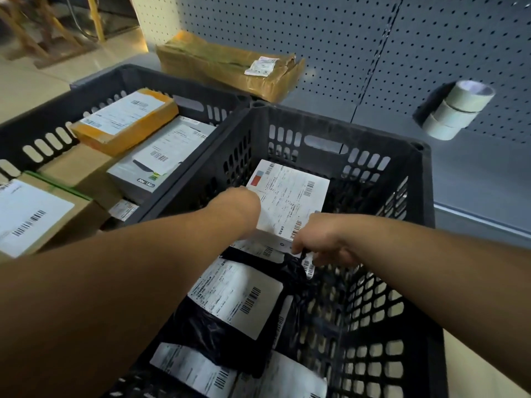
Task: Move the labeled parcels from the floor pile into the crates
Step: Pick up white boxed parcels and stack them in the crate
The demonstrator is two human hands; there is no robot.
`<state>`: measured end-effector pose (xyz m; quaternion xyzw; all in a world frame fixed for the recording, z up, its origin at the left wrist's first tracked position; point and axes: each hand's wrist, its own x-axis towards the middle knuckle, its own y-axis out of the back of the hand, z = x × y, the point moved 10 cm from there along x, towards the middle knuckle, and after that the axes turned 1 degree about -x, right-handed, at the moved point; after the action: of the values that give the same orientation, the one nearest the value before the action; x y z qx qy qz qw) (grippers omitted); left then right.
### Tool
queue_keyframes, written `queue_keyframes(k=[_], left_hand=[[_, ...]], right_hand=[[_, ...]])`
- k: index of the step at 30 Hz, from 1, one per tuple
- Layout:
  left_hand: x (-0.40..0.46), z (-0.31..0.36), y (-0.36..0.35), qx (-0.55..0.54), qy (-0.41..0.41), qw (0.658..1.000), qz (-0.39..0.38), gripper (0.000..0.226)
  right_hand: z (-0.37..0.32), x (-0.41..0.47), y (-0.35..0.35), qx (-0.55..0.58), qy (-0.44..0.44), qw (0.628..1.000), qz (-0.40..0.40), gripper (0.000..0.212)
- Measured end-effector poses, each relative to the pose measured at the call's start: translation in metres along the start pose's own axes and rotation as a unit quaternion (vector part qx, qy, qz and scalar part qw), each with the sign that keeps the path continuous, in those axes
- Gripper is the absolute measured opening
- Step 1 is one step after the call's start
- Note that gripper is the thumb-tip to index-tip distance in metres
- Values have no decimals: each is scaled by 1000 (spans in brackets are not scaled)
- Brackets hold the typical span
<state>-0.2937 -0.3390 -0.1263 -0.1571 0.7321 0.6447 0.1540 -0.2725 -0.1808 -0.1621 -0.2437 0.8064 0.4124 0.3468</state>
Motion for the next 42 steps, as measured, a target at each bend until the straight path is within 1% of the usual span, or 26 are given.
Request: queue_keyframes(k=[2, 4, 8, 10, 12, 13, 15, 17, 19, 22, 24, 26, 28, 31, 34, 35, 37, 38, 40, 42], left_hand=[[1, 1, -4, -2, -1, 1000, -25, 34], [4, 3, -5, 2, -8, 999, -31, 32], [7, 3, -5, 10, 0, 1000, -21, 28], [9, 5, -5, 22, -2, 1000, -19, 28], [10, 5, -4, 40, -10, 999, -26, 30], [10, 5, -4, 47, -16, 998, -32, 31], [10, 7, -5, 59, -27, 997, -46, 32], [6, 11, -7, 72, -35, 995, -62, 32], [5, 15, -3, 68, -37, 995, -60, 33], [2, 20, 22, -2, -22, 1000, -20, 39], [-1, 27, 47, -69, -14, 997, 22, 45], [-5, 43, 76, -123, -23, 989, 75, 40], [-10, 61, 102, -173, -33, 976, 124, 34], [-19, 91, 132, -306, -46, 939, 152, 45], [-30, 129, 157, -380, -81, 907, 161, 47], [-34, 144, 163, -383, -94, 904, 164, 43], [-42, 173, 173, -378, -123, 901, 172, 27], [-46, 187, 177, -378, -133, 899, 177, 24], [-51, 213, 182, -392, -143, 890, 184, 30], [-57, 244, 183, -409, -160, 880, 179, 37]], right_hand=[[-3, 1, -2, -76, -3, 997, -14, 26], [-7, 3, -3, -128, -1, 992, -21, 21], [-10, 10, -8, -167, 6, 985, -39, 19], [-8, 11, -8, -173, 9, 984, -41, 25], [-7, 9, -4, -153, 11, 988, -36, 36], [-6, 8, -2, -140, 12, 989, -34, 38], [-6, 1, 3, -111, 13, 993, -34, 39], [-7, -8, 9, -52, 15, 998, -34, 39], [-10, -21, 21, 13, 23, 999, -26, 39], [-19, -44, 49, 105, 73, 992, 3, 35], [-23, -62, 75, 175, 127, 976, 31, 28], [-21, -81, 102, 236, 176, 954, 60, 21], [-11, -99, 131, 277, 212, 933, 90, 18], [19, -122, 171, 320, 238, 908, 130, 15], [60, -138, 203, 334, 241, 896, 169, 14], [76, -142, 212, 339, 235, 892, 182, 15], [108, -148, 227, 345, 220, 889, 206, 16], [125, -151, 233, 341, 211, 890, 217, 17], [159, -157, 242, 322, 192, 898, 231, 20], [196, -161, 245, 289, 165, 913, 234, 23]])
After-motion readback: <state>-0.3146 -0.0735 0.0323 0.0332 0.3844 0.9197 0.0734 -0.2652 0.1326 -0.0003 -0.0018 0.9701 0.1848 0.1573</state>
